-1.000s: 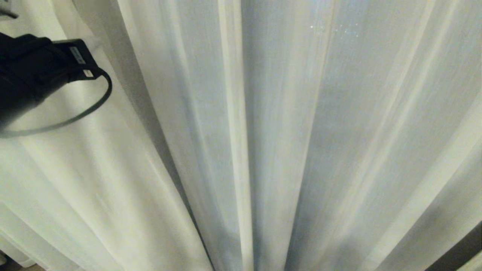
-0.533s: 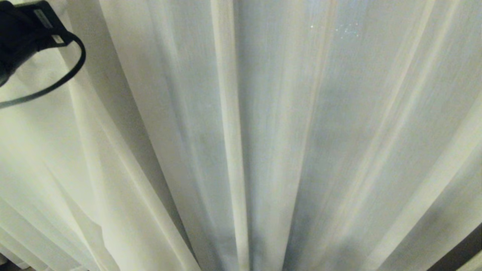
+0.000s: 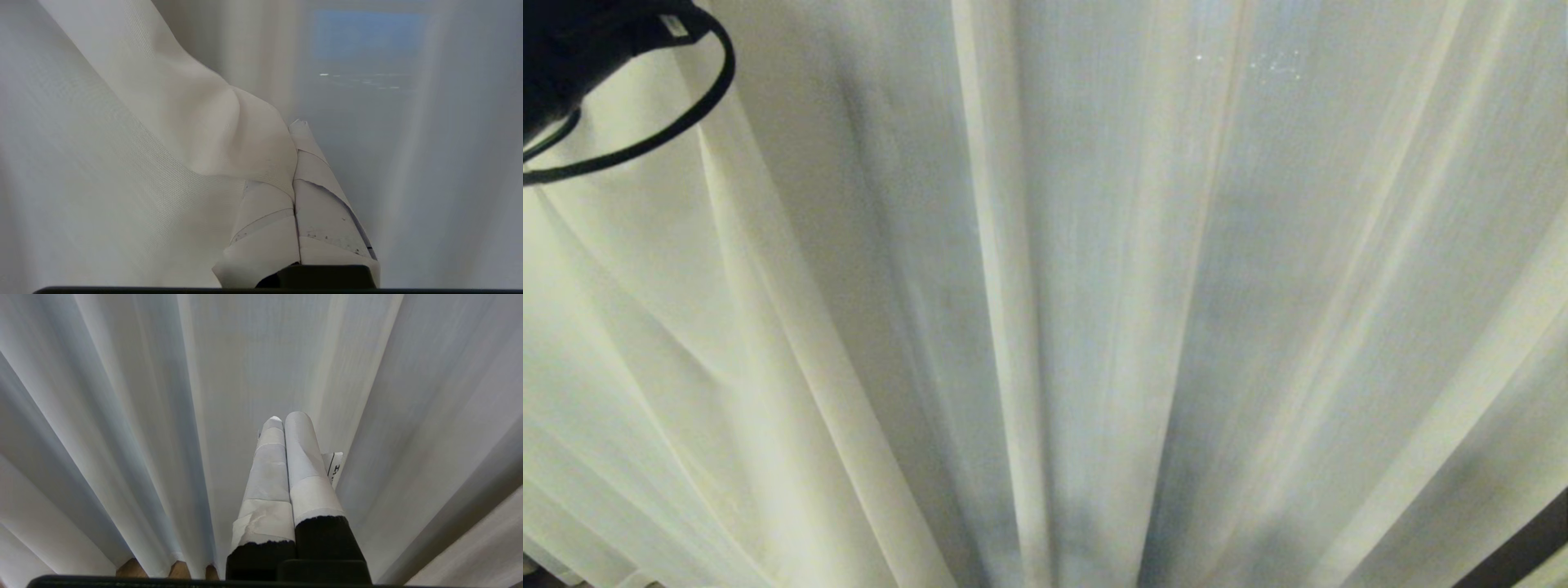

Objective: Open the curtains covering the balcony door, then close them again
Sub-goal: Close the inner curtains on both sides

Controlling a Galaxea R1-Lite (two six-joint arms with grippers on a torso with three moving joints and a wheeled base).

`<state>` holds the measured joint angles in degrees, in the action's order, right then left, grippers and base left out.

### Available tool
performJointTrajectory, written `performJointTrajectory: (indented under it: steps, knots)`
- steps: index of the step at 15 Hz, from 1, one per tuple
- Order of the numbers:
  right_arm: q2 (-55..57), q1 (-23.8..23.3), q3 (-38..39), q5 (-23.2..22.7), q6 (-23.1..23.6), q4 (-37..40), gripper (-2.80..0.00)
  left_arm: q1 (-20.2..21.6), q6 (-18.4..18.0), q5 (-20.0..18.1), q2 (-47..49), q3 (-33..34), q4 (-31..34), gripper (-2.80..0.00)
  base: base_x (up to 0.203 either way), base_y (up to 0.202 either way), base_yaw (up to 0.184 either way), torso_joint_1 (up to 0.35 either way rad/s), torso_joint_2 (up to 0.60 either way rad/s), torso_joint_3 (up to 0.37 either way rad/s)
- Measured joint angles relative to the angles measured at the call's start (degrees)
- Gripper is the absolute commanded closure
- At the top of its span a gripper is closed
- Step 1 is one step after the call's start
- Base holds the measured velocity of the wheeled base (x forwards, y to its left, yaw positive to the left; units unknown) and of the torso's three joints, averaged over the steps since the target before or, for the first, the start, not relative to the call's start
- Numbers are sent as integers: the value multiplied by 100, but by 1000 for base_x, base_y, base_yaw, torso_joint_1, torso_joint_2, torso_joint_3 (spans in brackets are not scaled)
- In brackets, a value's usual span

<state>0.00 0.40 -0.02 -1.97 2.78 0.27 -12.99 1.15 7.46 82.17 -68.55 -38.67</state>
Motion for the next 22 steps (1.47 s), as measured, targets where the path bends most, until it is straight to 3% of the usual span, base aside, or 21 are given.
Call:
performJointTrajectory:
  steps: [7, 18, 22]
  knots:
    - [0, 4, 2, -2, -2, 0, 0, -1292, -27, 39, 618, -775, 2, 0, 0, 0, 0, 0, 0, 0]
    - [0, 0, 0, -2, -2, 0, 0, -2565, -207, 65, 1925, -2245, -4, 0, 0, 0, 0, 0, 0, 0]
    - [0, 1, 0, 0, -2, 0, 0, -2849, -212, 63, 2343, -2728, 4, 0, 0, 0, 0, 0, 0, 0]
